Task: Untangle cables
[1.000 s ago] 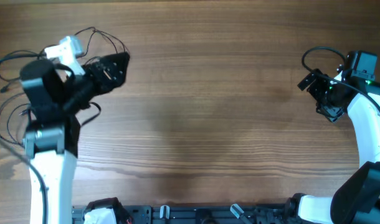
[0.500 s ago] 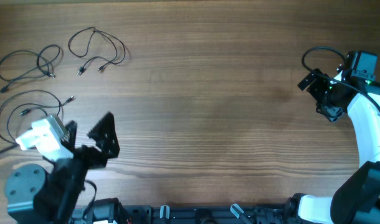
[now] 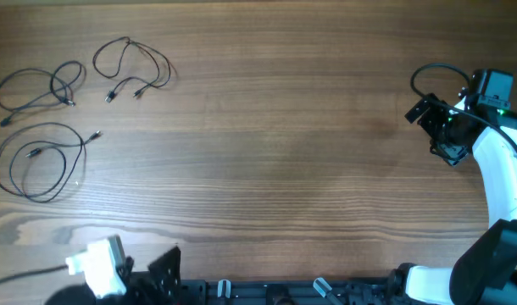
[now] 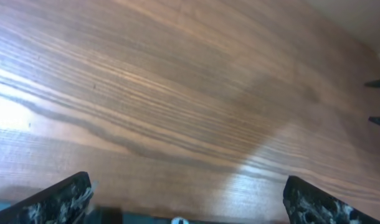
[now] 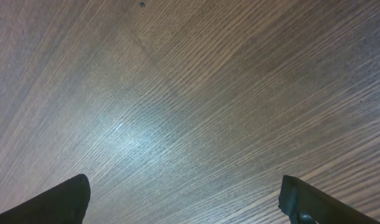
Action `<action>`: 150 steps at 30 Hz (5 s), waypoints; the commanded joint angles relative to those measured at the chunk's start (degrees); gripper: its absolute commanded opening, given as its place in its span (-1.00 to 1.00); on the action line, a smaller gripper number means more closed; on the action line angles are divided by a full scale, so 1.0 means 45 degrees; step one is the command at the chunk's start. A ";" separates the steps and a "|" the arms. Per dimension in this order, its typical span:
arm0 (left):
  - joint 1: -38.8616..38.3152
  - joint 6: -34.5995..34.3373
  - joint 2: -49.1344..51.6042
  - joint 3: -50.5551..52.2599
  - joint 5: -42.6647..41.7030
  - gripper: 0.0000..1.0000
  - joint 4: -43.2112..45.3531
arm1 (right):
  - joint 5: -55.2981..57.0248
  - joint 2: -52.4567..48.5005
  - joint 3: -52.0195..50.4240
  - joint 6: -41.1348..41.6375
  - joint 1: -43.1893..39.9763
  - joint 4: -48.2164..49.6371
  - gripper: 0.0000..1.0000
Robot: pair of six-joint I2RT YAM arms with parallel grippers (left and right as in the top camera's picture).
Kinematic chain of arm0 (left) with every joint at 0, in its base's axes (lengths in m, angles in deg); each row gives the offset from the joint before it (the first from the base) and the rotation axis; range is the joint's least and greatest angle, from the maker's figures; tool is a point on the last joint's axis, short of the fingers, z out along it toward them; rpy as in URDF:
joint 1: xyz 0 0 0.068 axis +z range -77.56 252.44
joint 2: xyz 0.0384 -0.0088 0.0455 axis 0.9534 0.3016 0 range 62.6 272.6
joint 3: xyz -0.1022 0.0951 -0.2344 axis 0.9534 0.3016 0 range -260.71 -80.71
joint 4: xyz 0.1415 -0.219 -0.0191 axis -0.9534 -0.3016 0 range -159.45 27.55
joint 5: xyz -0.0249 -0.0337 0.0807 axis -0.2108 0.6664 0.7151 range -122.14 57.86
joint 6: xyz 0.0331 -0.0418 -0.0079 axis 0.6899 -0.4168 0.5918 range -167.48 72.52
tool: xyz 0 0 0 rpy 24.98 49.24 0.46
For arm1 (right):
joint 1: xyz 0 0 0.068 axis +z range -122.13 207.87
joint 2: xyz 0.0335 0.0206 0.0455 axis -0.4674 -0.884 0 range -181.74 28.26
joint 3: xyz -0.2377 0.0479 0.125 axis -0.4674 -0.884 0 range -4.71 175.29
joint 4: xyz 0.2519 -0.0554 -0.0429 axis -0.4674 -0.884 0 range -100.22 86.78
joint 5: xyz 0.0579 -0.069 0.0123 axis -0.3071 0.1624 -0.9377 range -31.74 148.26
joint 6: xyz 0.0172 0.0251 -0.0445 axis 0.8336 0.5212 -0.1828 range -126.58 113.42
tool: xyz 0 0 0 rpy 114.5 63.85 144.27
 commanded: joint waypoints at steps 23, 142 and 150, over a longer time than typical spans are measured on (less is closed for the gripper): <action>0.0359 0.0155 -0.2370 -0.0029 -0.0024 1.00 -0.0121 | -0.0024 -0.0194 0.0117 -0.0146 0.0073 0.0359 0.99; 0.0291 0.3021 -0.2433 1.2648 0.0850 1.00 1.8676 | -0.0019 -0.0194 0.0117 -0.0141 0.0073 0.0408 1.00; 0.0291 0.3021 -0.2433 1.2648 0.0850 1.00 1.8676 | -0.0024 -0.0189 0.0117 -0.0141 0.0073 0.0413 0.99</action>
